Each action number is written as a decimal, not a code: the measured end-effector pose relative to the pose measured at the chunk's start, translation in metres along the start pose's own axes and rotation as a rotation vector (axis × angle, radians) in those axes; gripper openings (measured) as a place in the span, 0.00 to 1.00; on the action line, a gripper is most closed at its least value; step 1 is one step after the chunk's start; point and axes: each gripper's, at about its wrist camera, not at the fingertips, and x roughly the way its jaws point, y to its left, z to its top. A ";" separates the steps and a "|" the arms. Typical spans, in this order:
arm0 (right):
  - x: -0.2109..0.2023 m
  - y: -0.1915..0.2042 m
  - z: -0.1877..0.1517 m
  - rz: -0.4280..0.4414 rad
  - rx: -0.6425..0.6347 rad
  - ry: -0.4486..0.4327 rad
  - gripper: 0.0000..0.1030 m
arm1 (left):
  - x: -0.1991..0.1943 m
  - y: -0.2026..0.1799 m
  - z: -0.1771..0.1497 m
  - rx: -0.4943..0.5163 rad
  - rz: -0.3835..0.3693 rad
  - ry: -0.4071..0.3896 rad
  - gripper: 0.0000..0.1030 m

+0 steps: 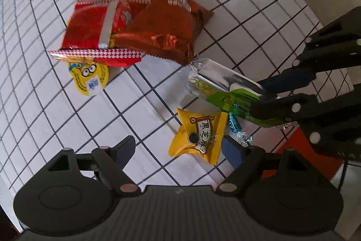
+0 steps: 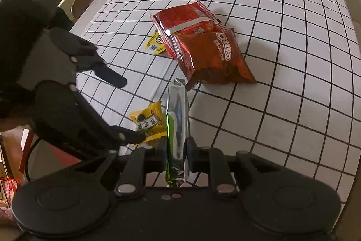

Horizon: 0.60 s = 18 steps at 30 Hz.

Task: Organize snacks
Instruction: 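Grasp the silver bar with the right tool while the left tool grasps the yellow candy, then lift both held snacks and lower them into the white box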

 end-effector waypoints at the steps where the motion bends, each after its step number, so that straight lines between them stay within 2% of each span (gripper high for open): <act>1: 0.001 0.000 0.001 0.000 -0.001 0.002 0.16 | 0.003 0.001 0.001 -0.005 -0.011 0.011 0.80; 5: 0.007 0.002 0.003 -0.009 -0.007 0.013 0.16 | 0.016 0.002 0.005 -0.011 -0.014 0.035 0.75; 7: 0.009 0.002 0.003 -0.010 -0.005 0.017 0.16 | 0.021 0.005 0.004 -0.022 -0.018 0.043 0.62; 9: 0.011 0.002 0.003 -0.014 -0.006 0.021 0.16 | 0.020 0.005 0.004 -0.025 -0.012 0.030 0.57; 11: 0.012 0.004 0.003 -0.018 -0.006 0.019 0.16 | 0.019 0.006 0.003 -0.030 -0.015 0.018 0.48; 13: 0.011 0.005 0.003 -0.021 -0.013 0.015 0.15 | 0.017 0.011 0.003 -0.050 -0.033 0.009 0.31; 18: 0.007 0.008 0.002 -0.029 -0.021 0.006 0.15 | 0.012 0.025 -0.004 -0.095 -0.035 -0.020 0.30</act>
